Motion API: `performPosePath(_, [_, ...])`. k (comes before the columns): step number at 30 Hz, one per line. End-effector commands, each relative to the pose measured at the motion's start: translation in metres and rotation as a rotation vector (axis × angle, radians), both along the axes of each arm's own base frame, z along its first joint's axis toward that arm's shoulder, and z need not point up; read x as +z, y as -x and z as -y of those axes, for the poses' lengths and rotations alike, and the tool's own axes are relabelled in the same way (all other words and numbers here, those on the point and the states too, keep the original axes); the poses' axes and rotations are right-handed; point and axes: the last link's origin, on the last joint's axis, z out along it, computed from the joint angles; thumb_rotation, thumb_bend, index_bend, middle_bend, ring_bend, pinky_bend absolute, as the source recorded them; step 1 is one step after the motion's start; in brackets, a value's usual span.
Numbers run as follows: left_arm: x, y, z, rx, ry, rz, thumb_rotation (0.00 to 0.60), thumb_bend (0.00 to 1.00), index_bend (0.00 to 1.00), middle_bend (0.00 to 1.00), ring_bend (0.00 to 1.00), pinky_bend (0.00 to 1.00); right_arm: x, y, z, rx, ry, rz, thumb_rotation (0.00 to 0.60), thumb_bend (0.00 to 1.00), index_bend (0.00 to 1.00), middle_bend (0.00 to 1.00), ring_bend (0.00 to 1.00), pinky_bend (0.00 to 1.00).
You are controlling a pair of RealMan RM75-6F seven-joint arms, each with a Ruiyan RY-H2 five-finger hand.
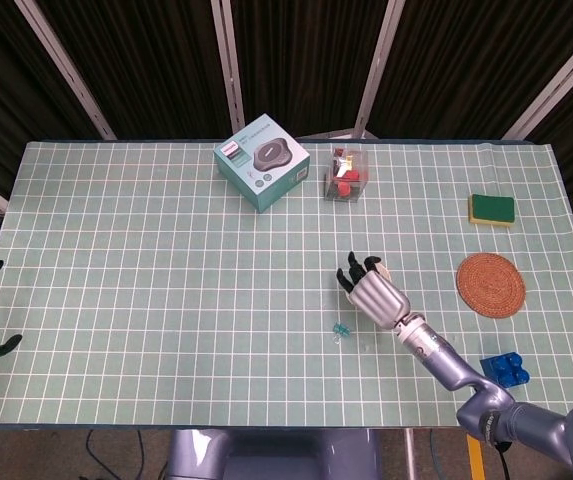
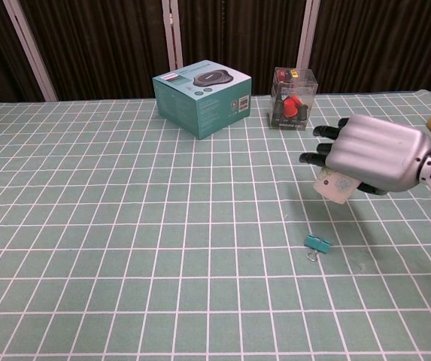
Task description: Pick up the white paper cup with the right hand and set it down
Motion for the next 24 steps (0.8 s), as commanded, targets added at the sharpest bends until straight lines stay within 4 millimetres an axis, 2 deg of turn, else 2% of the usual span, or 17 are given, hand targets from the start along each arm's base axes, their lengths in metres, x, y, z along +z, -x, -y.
performPosePath(1, [0.000,0.000,0.000,-0.001,0.000,0.001,0.600,0.00,0.00,0.00,0.00,0.00,0.011,-0.010,0.003,-0.236,-0.061,0.333,0.600,0.24,0.17,0.34,0.14,0.39])
performPosePath(10, [0.000,0.000,0.001,0.000,0.007,0.006,0.600,0.00,0.00,0.00,0.00,0.00,0.002,-0.005,0.004,-0.474,-0.190,0.500,0.600,0.24,0.18,0.34,0.13,0.38])
performPosePath(18, [-0.001,0.000,0.001,0.004,0.007,0.005,0.600,0.00,0.00,0.00,0.00,0.00,-0.006,-0.001,0.005,-0.509,-0.217,0.502,0.600,0.24,0.18,0.33,0.11,0.36])
performPosePath(20, [-0.001,0.000,0.001,0.004,0.008,0.005,0.600,0.00,0.00,0.00,0.00,0.00,-0.007,0.001,0.006,-0.508,-0.216,0.491,0.600,0.22,0.17,0.28,0.05,0.28])
performPosePath(22, [-0.001,0.000,0.001,0.004,0.009,0.004,0.600,0.00,0.00,0.00,0.00,0.00,-0.007,0.002,0.006,-0.508,-0.218,0.479,0.600,0.18,0.13,0.13,0.00,0.10])
performPosePath(24, [-0.001,0.000,0.001,0.003,0.008,0.004,0.600,0.00,0.00,0.00,0.00,0.00,-0.007,0.004,0.004,-0.522,-0.226,0.470,0.600,0.16,0.10,0.02,0.00,0.01])
